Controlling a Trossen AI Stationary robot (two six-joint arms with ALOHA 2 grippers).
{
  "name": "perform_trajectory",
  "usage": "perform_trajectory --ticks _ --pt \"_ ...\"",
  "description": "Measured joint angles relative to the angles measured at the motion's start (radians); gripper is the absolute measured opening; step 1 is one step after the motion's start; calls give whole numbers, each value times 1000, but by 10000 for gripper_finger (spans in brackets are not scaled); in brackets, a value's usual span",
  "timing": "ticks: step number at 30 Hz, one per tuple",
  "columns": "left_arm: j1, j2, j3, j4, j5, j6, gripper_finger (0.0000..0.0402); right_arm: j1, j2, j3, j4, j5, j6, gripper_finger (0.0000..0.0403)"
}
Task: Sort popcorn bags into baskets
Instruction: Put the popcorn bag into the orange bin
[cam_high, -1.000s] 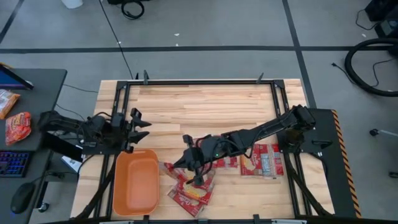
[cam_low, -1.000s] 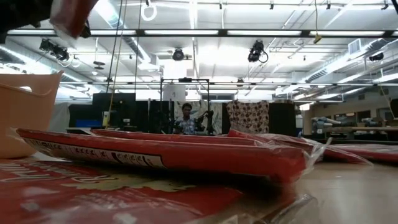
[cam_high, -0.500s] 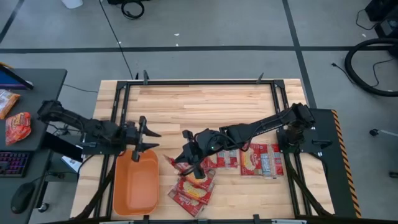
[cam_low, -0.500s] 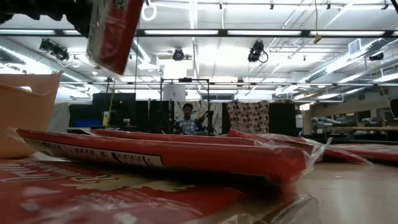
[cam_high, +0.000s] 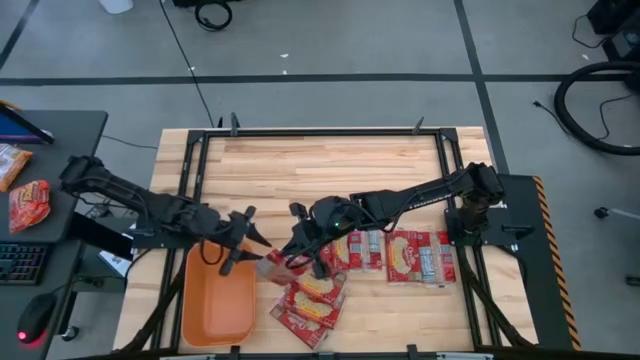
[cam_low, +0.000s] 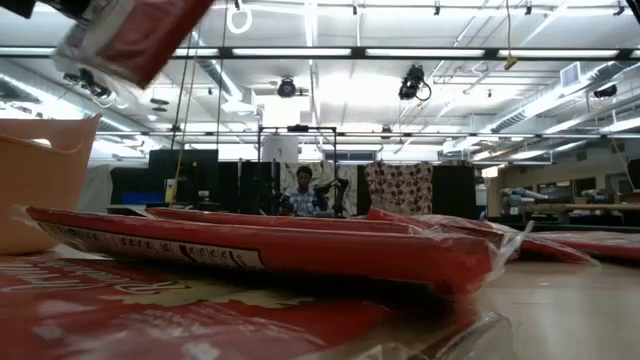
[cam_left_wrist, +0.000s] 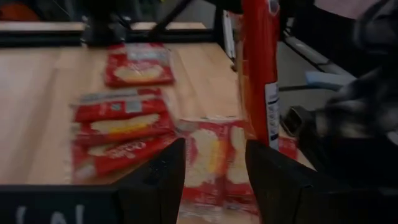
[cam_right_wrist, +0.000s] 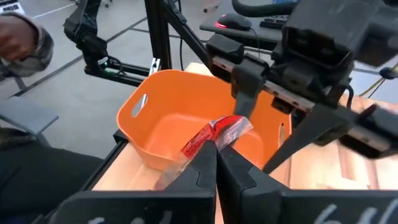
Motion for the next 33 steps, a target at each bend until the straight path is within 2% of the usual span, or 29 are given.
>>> perform_trajectory --ticks 6,11,15,19,28,33 --pt "31 22 45 -55 14 -33 172 1 0 0 -20 -126 -1 2" --pt "68 20 82 -57 -3 -53 172 15 0 0 -71 -141 -5 2" --pt "78 20 86 -55 7 -30 172 17 0 0 -105 -110 -8 2" --pt "64 26 86 -51 83 -14 172 16 0 0 -119 -92 -10 2" --pt "46 152 86 -23 93 -73 172 14 -2 0 -110 -4 -69 3" --pt "47 194 86 -13 95 -96 172 13 -2 0 -106 115 -79 3"
